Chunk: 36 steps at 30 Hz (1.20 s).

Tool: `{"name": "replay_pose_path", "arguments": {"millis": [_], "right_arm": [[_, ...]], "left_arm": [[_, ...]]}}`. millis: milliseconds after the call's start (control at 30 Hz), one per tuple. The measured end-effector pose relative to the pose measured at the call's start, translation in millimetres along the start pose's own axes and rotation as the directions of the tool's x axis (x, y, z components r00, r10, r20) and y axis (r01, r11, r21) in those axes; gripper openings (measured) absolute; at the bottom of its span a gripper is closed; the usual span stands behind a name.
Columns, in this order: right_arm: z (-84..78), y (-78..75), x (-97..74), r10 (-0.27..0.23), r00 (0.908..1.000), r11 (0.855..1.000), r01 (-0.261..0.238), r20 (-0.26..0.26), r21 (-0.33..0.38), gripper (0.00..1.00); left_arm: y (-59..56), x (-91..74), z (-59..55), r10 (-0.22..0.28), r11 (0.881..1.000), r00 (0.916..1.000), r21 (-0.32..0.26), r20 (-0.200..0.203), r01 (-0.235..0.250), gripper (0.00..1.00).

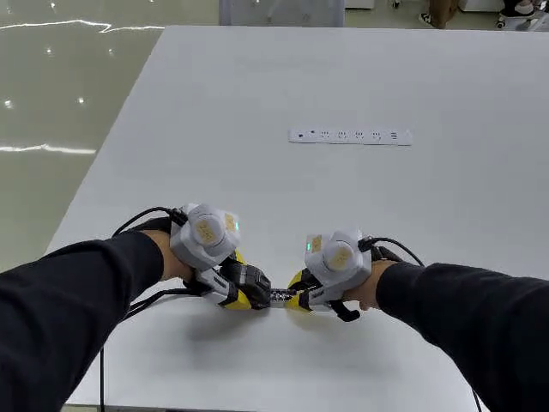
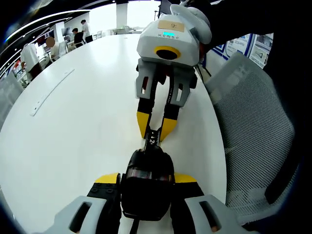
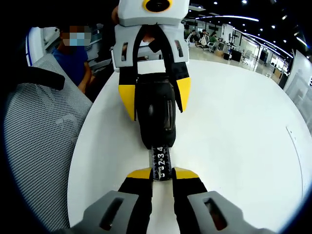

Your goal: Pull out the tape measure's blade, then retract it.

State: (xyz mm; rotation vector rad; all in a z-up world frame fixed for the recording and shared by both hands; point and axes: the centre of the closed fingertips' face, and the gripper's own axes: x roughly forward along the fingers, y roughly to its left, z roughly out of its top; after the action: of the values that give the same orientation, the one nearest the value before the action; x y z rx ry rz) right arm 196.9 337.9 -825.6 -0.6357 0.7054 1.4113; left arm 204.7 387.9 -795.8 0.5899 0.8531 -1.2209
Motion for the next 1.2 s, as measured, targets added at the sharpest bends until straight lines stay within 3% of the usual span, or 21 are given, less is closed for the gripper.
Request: {"name": "replay_pose_path", "arguments": {"millis": [1200], "right_arm": [[-26.2,-3.1,-21.6,-0.015,0.9997,0.999,0.016,-0.019,0.035,0.11]], "left_arm": [[0.8,1.5,1.1,-0.004,1.000,1.0000,0.021,-0.004,0.004,0.34]]}}
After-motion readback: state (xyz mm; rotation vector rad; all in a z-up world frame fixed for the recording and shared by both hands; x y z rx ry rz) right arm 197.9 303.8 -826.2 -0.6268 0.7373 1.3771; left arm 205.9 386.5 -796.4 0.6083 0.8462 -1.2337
